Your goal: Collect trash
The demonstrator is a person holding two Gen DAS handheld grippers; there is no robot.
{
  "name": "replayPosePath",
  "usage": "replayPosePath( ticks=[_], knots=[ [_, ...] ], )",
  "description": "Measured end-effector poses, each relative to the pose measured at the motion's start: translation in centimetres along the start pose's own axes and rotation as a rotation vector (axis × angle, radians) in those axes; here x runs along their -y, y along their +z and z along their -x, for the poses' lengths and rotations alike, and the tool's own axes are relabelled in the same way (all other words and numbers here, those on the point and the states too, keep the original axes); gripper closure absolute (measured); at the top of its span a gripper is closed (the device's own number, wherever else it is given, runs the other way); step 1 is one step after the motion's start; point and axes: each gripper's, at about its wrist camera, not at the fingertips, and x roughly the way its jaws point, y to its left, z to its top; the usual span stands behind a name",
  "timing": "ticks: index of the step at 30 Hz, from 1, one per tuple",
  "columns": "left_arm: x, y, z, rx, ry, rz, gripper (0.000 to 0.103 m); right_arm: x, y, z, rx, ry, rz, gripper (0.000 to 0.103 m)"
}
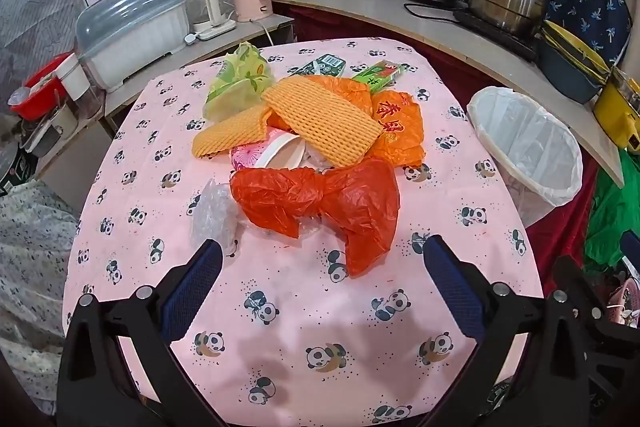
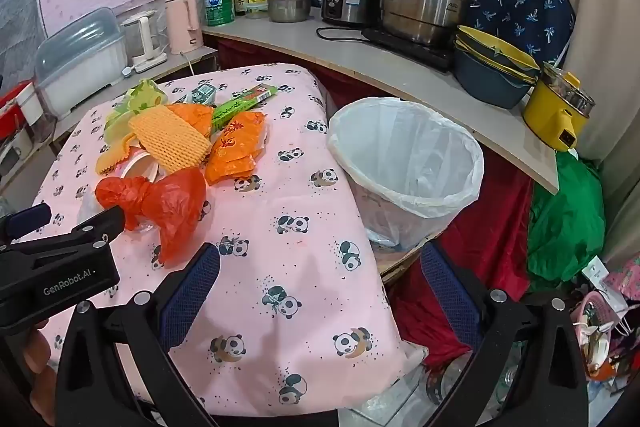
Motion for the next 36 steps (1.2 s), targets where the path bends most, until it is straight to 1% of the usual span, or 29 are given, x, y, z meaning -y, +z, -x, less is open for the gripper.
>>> replayPosePath(
  ticks=[4, 13, 36],
  knots=[
    [-0.19, -0.04, 0.12, 0.007, -0.005, 0.011, 0.007, -0.10, 0.07, -0.01, 0.004, -0.008, 0.006, 0.007],
    [0.22, -0.10, 0.11, 0.011, 0.002, 0.001, 0.007, -0.53, 0.59, 0.05, 0.008, -0.007, 0.002, 0.007],
    [0.31, 0.29, -0.31, 0.014, -0.011, -0.010, 0.007, -0.49, 0.76, -0.40, 0.000, -0.006, 0.008, 0.007]
  ],
)
